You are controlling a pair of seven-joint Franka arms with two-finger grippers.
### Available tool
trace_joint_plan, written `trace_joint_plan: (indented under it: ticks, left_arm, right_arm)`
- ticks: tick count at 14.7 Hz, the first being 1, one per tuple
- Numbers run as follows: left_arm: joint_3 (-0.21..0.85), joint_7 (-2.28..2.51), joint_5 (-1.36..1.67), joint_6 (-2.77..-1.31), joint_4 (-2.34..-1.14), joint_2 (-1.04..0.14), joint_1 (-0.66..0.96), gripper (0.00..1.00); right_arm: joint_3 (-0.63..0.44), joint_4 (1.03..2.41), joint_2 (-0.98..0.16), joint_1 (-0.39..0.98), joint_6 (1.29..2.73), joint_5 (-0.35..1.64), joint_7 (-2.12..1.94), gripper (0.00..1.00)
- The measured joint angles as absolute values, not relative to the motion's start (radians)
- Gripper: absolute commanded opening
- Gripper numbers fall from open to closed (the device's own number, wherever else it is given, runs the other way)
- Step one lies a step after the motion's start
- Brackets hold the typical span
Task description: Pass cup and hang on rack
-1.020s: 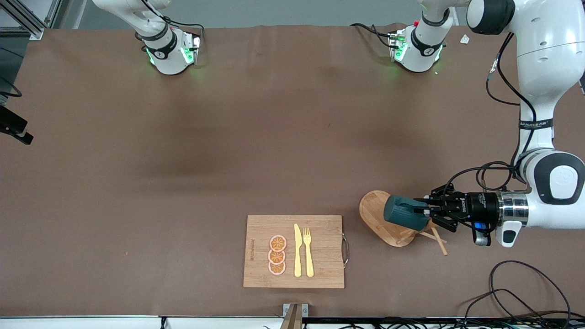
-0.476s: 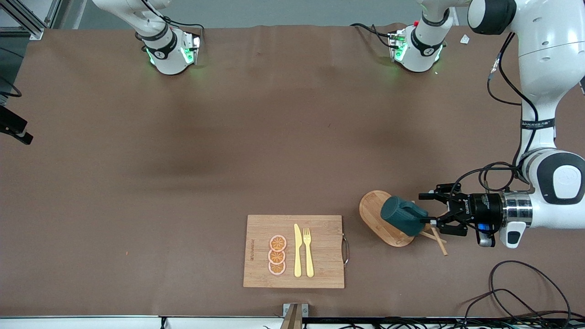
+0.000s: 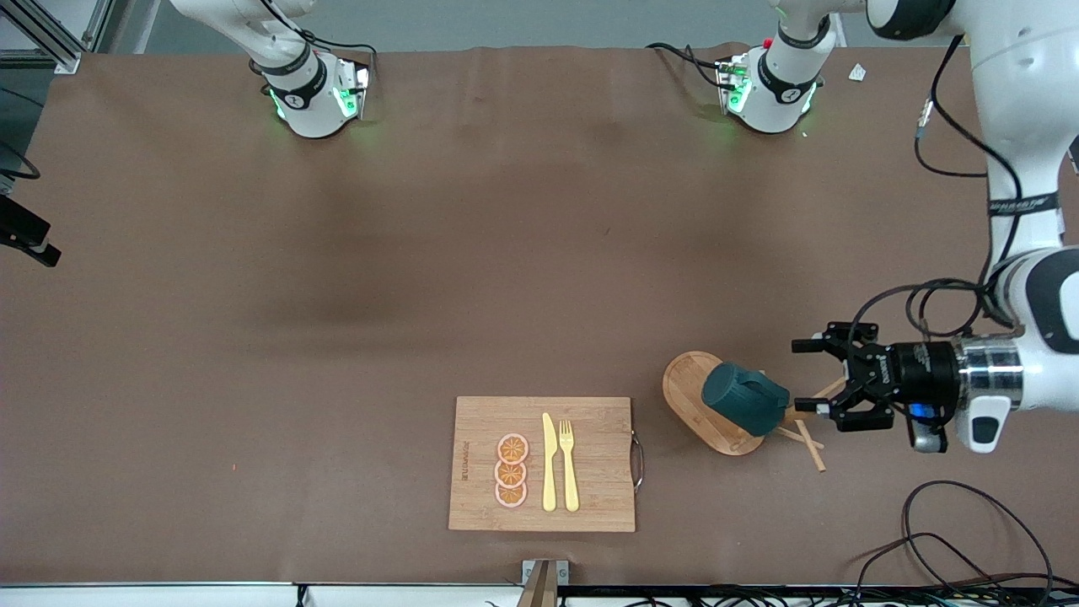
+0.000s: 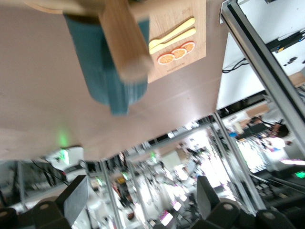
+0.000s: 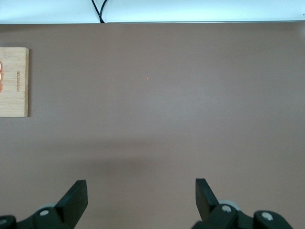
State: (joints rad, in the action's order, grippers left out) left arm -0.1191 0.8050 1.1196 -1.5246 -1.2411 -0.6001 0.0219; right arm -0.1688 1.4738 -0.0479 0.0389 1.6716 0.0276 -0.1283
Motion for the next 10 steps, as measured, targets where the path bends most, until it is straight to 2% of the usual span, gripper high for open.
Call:
trace_joint_plan:
  ticks: [4,10]
  left_arm:
    - [-0.114,0.807,0.876,-1.523,-1.24,-0.472,0.076,1.0]
    - [-0.08,0.775,0.354,-1.518,-1.243,-0.3,0.27,1.0]
  right_arm:
    - [-0.169,1.474,-0.048,0.039,1.672,0.027,-0.128,1.0]
    - [-0.169,1.474,-0.048,0.039,1.672,0.027,-0.128,1.0]
